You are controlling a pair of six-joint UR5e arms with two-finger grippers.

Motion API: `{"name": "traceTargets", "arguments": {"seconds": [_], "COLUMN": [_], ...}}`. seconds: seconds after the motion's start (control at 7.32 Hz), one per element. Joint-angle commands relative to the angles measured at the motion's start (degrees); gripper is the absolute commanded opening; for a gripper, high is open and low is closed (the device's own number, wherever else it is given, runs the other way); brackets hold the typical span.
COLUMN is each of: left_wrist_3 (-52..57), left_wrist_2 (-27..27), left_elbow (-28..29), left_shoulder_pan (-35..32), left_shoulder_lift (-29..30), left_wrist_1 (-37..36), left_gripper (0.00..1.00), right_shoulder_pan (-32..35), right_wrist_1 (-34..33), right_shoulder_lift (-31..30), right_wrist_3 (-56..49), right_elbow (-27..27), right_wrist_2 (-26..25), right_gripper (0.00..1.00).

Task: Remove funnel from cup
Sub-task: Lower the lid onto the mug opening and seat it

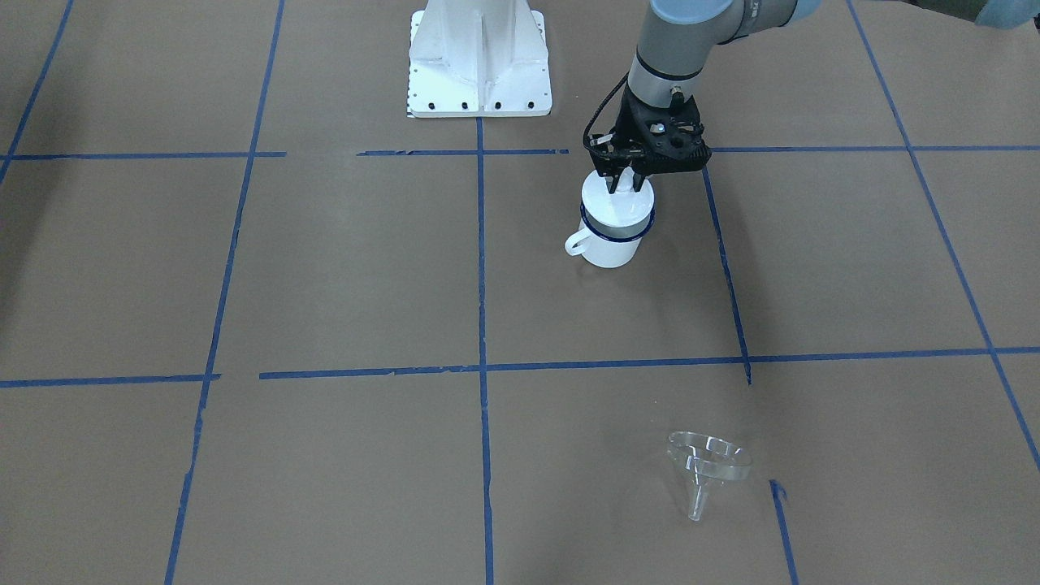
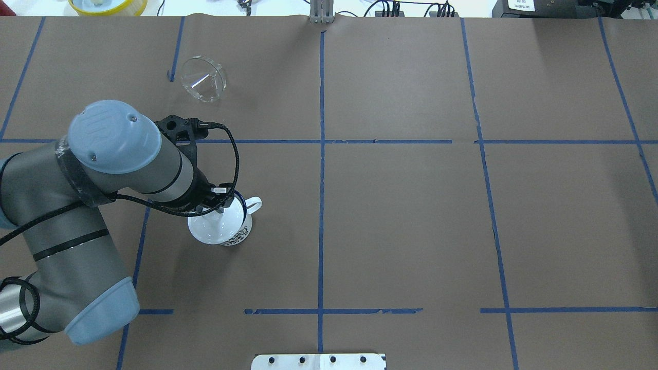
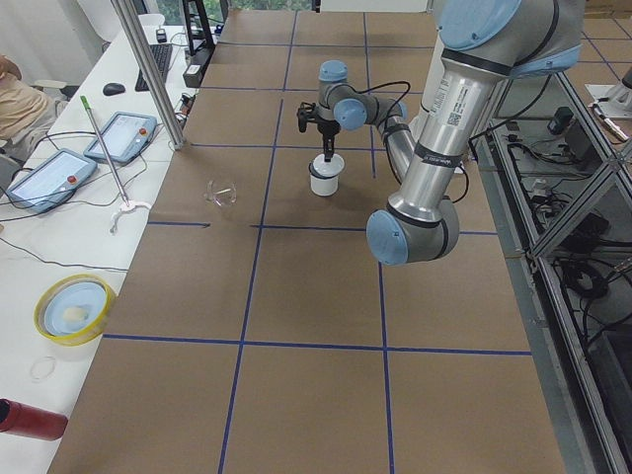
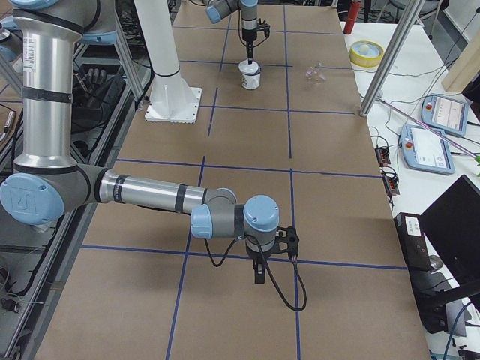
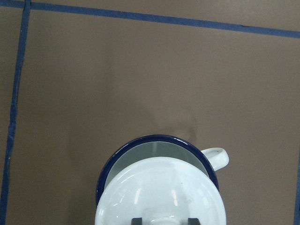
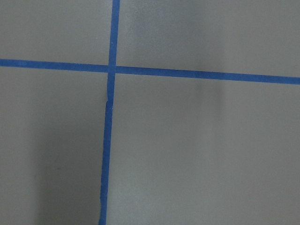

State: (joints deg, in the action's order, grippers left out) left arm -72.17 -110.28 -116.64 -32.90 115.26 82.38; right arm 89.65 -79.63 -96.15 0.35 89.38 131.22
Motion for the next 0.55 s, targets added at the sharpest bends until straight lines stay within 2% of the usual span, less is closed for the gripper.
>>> {"name": "traceTargets", "arguments": {"seconds": [0.0,0.41], "left_wrist_3": [0.3,0.5], "left_wrist_2": [0.1,-0.1], "left_elbow": [1.0,0.9], "left_shoulder_pan": [0.0,0.0], "left_shoulder_lift": [0.1,0.5], "left_wrist_1": [0.1,0.2], "left_gripper": [0.00,0.00], "right_shoulder_pan": [0.0,0.0], "right_wrist_1": [0.0,0.0], "right_shoulder_lift": [0.0,0.0], "right_wrist_3": [0.0,0.0], "right_elbow": [0.0,0.0], "right_wrist_2": [0.0,0.0], "right_gripper": [1.00,1.00]}}
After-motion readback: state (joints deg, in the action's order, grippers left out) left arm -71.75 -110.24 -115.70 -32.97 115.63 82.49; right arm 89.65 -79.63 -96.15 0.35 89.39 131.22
